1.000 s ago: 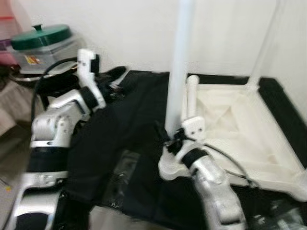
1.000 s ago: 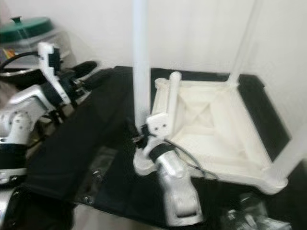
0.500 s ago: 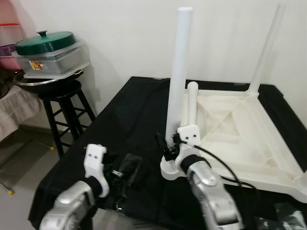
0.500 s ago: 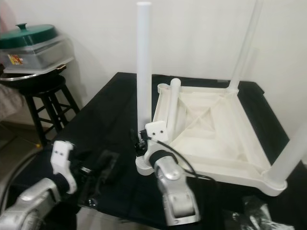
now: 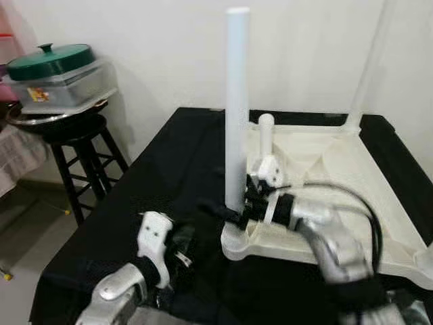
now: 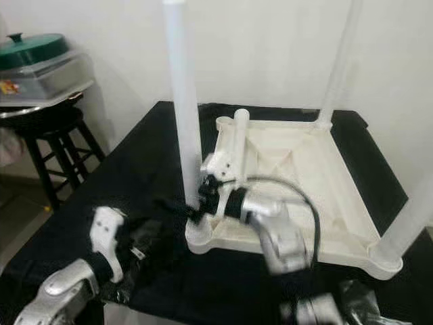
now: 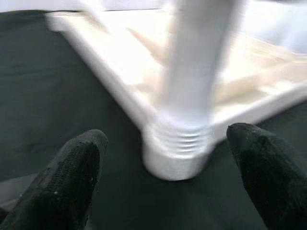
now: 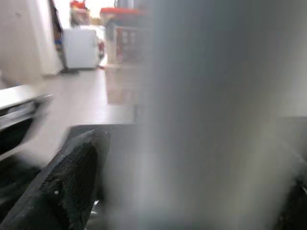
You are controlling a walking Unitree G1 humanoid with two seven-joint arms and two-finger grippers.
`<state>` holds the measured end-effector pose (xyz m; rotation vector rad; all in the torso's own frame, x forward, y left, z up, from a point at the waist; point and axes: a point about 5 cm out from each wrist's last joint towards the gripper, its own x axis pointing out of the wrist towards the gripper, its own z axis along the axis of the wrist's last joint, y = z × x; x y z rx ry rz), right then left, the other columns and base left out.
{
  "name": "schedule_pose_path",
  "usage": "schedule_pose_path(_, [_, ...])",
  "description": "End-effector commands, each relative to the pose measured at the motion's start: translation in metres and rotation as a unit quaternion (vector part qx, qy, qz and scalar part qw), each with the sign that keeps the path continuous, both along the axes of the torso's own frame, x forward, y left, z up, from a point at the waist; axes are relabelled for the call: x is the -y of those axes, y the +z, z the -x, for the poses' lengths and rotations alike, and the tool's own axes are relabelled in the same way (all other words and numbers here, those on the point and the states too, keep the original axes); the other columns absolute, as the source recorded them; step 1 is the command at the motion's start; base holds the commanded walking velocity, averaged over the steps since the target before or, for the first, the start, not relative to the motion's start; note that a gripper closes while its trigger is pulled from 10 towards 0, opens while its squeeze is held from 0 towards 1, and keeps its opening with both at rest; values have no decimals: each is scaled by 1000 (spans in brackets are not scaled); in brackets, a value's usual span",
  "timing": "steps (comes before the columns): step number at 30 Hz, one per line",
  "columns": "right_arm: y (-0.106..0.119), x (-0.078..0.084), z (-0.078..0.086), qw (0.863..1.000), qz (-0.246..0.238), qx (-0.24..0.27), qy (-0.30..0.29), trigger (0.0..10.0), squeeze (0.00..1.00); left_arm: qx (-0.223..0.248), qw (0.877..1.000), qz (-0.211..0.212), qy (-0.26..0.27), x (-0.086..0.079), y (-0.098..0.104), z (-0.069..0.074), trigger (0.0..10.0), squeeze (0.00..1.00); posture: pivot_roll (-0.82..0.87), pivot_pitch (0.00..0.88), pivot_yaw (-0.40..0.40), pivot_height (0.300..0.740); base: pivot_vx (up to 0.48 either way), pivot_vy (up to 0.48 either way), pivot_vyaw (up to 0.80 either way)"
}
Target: Building children table
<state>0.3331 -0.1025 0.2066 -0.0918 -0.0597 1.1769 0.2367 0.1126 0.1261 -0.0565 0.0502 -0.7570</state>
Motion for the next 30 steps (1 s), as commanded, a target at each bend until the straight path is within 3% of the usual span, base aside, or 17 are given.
schedule_pose_path(1, [-6, -4, -4, 1000, 3, -11, 21, 10000, 0, 7, 1000, -14, -6, -1, -2, 0, 10000, 0, 31, 0, -9, 740, 0, 0, 0])
schedule_pose_path(3, [-5, -3, -6, 1000, 3, -14, 27, 10000, 0, 7, 1000, -13, -7, -1, -3, 0, 10000, 0, 31, 0, -9, 740, 0, 0, 0])
schedule_pose_path(4, [-5, -2, -10, 999, 9, -15, 33, 7647, 0, 5, 1000, -6, -8, 0, -4, -1, 10000, 0, 40, 0, -18, 740, 0, 0, 0])
schedule_pose_path(5, [-5, 0, -12, 999, 10, -20, 47, 0, 0, 2, 1000, 3, -9, 0, -4, -2, 3804, 0, 39, 0, -18, 740, 0, 0, 0])
schedule_pose_path(6, [-5, 0, -12, 999, 10, -20, 47, 0, 0, 2, 1000, 3, -9, 0, -4, -2, 3804, 0, 39, 0, -18, 740, 0, 0, 0])
schedule_pose_path(7, [-4, 4, -13, 997, 10, -30, 65, 0, 0, 2, 1000, 11, -10, 0, -4, -2, 0, 0, 38, 0, -19, 740, 0, 0, 0])
schedule_pose_path(18, [-9, 22, -14, 995, 8, -51, 84, 0, 0, 4, 999, 16, -42, 5, -4, 6, 0, 0, 13, 0, -12, 740, 0, 0, 0])
schedule_pose_path(22, [-18, 31, -8, 998, 6, -49, 40, 0, 0, 2, 998, 15, -56, 7, -4, 11, 0, 0, -1, 0, -7, 740, 0, 0, 0])
schedule_pose_path(25, [-31, 30, 7, 998, 9, -61, 8, 0, 0, 0, 999, 21, -47, 6, -4, 12, 0, 0, -10, 0, -9, 740, 0, 0, 0])
schedule_pose_path(26, [-48, 10, 16, 992, -1, -75, -107, 0, 0, -2, 999, 30, -38, 4, -4, 10, 10000, 0, -26, 0, -10, 740, 0, 0, 0])
schedule_pose_path(27, [-48, 10, 16, 992, -1, -75, -107, 0, 0, -2, 999, 30, -38, 4, -4, 10, 10000, 0, -26, 0, -10, 740, 0, 0, 0])
schedule_pose_path(28, [-59, -2, 24, 959, -29, -90, -267, 0, 0, -5, 999, 39, -30, 3, -5, 8, 10000, 0, -28, 0, -7, 740, 0, 0, 0])
schedule_pose_path(29, [-59, -2, 24, 959, -29, -90, -267, 0, 0, -5, 999, 39, -30, 3, -5, 8, 10000, 0, -28, 0, -7, 740, 0, 0, 0])
schedule_pose_path(30, [-67, -11, 38, 930, -42, -110, -347, 0, 0, -6, 999, 43, -26, 2, -4, 6, 10000, 0, -34, 0, 8, 740, 0, 0, 0])
